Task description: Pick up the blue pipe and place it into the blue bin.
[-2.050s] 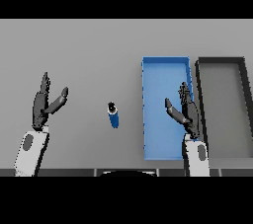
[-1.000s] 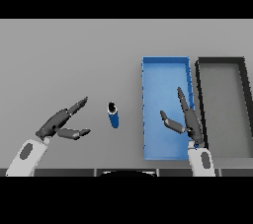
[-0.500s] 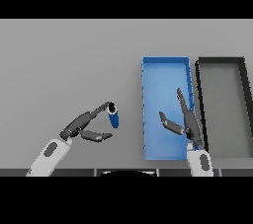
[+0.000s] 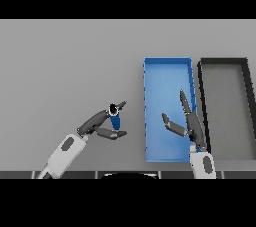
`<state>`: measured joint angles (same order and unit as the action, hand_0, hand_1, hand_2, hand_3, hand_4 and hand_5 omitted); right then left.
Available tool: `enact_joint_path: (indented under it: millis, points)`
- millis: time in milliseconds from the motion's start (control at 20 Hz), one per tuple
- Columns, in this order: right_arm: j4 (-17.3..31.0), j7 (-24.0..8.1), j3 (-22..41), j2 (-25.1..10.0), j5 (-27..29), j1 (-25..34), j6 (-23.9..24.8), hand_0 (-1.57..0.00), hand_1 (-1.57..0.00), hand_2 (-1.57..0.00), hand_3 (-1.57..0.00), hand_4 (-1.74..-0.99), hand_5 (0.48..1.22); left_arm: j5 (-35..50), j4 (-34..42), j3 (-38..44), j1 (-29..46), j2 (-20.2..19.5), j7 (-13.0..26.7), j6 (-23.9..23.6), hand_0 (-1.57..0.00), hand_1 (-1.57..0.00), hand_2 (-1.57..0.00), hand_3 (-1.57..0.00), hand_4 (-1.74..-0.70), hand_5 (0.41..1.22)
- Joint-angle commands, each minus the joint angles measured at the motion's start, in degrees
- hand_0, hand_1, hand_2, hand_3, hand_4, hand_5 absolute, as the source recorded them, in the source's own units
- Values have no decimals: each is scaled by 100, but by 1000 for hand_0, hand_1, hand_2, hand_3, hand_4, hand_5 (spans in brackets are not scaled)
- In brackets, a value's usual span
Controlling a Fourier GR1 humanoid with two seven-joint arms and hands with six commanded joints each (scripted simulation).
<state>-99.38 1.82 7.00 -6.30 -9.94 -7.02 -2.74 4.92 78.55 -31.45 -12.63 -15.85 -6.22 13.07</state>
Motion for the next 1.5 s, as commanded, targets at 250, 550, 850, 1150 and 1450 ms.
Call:
enact_joint_path:
  millis: [250, 550, 850, 1150, 1450]
  points:
    - [-68, -1, -24, 6, 39, -89, 8, 1, 1, 1, 1, -1198, 605, 133, -316, 97, -118, 422, -43, -152, -100, -265, -357, -215, -1317, 651]
    - [17, 50, -50, -13, 57, -11, -10, 1, 1, 1, 1, -1198, 604, 107, -264, -92, -12, 550, -192, -181, -1134, -1205, -1228, -1174, -1600, 1072]
    - [26, 73, -38, -15, 65, -14, -39, 1, 1, 1, 1, -1189, 603, 101, 79, -116, 2, 672, -471, -505, -1456, -1475, -1481, -1406, -1702, 1182]
    - [84, 113, -71, -51, -40, -34, 40, 1, 1, 1, 1, -1164, 602, 286, 814, -176, -213, 746, -234, -569, -1541, -1546, -1547, -1469, -1731, 1211]
    - [46, 338, -64, -79, -71, -78, 43, 1, 1, 1, 1, -1133, 606, 221, 1160, -280, -343, 710, 329, -591, -1563, -1564, -1565, -1495, -1738, 1218]
